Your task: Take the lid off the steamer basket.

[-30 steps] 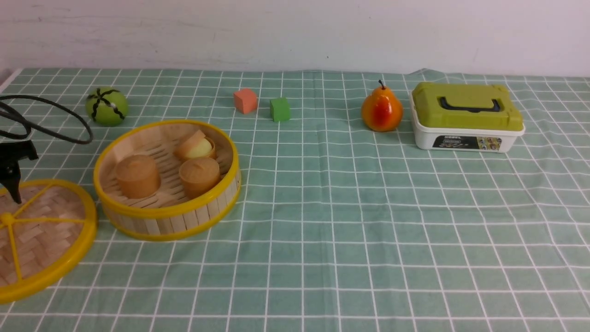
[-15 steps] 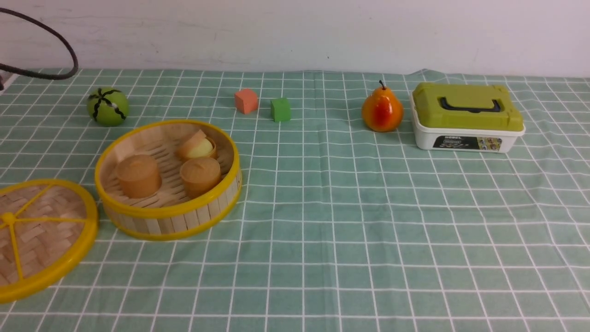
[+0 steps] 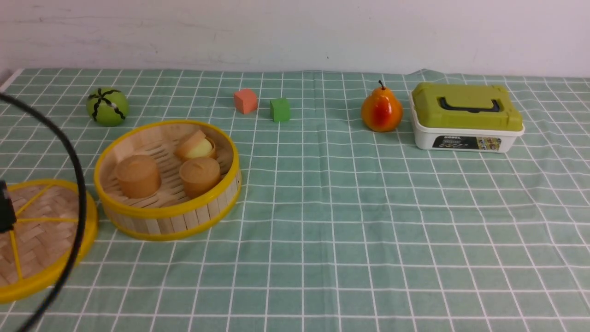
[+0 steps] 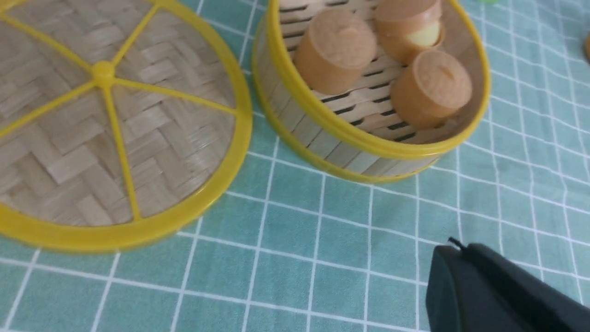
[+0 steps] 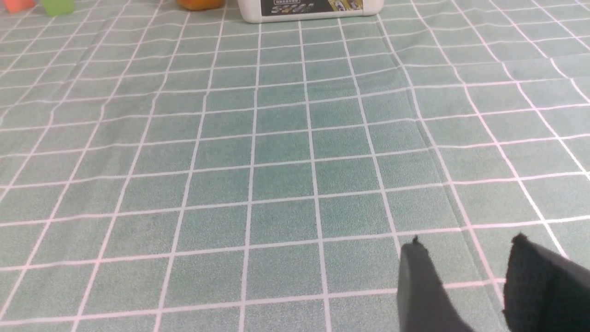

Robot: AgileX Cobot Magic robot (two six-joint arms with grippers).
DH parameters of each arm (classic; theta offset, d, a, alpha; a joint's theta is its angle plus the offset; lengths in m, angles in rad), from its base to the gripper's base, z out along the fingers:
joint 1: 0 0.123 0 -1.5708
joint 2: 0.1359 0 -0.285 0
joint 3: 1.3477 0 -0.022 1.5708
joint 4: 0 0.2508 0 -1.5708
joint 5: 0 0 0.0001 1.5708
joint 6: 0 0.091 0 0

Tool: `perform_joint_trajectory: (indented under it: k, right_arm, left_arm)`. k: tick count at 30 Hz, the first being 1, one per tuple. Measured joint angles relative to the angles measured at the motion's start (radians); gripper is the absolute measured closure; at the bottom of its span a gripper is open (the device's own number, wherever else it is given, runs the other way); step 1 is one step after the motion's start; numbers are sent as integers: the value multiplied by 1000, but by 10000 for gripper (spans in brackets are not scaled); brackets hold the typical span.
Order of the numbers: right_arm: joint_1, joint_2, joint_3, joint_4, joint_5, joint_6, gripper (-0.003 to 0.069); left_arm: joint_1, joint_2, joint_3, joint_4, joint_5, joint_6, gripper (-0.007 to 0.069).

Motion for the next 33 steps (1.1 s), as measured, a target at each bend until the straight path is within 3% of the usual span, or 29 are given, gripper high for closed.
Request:
perform_joint_trajectory:
  k: [3,10,28,33]
  right_arm:
    - [0,0,0,0,0,0,417]
    - [0,0,0,0,0,0,417]
    - [0,0,0,0,0,0,417]
    - [0,0,0,0,0,0,417]
  left_arm:
    - [0,-142,92,-119,-49,78,637]
    - [0,-340,178,-273,-103,102,637]
    - [0,-375,183,-284,-105,105,637]
    - [-51,-401,198,-248,-109,105,636]
